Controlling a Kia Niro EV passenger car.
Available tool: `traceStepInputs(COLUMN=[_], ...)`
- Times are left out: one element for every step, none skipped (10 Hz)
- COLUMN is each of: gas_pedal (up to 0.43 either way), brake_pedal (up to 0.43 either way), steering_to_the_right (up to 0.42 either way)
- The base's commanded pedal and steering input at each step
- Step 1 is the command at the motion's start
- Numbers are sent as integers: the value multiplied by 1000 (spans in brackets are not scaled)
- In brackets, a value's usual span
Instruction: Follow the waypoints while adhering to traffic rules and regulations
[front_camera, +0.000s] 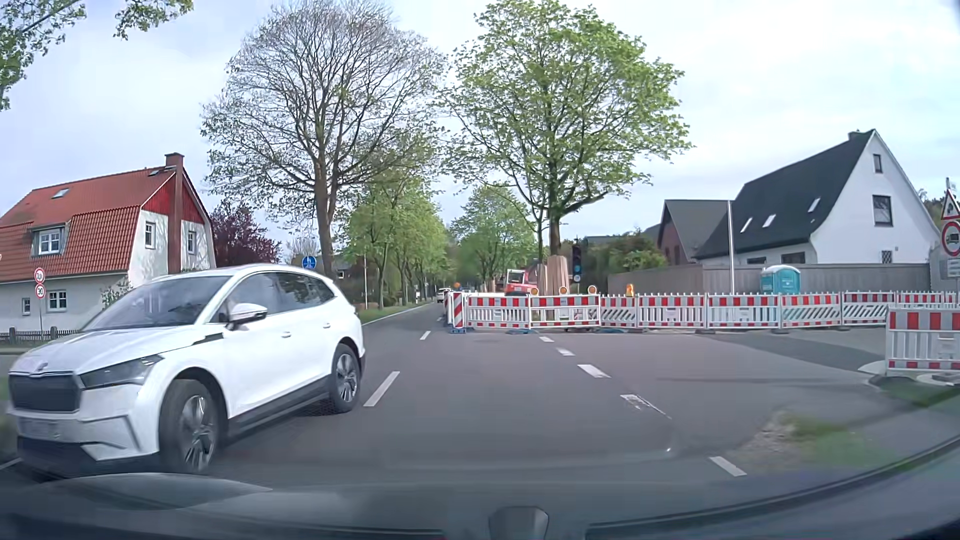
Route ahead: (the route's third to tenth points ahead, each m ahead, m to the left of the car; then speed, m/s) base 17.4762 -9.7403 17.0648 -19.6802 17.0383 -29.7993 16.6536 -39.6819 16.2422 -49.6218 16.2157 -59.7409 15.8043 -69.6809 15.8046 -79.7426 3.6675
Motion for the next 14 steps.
traceStepInputs(gas_pedal=[0, 0, 0, 0, 0, 0, 0, 0, 0, 0, 0, 0, 0, 0], brake_pedal=[122, 104, 73, 49, 37, 24, 18, 18, 18, 12, 12, 12, 12, 12], steering_to_the_right=[48, 53, 65, 78, 90, 104, 117, 130, 146, 167, 178, 183, 192, 205])
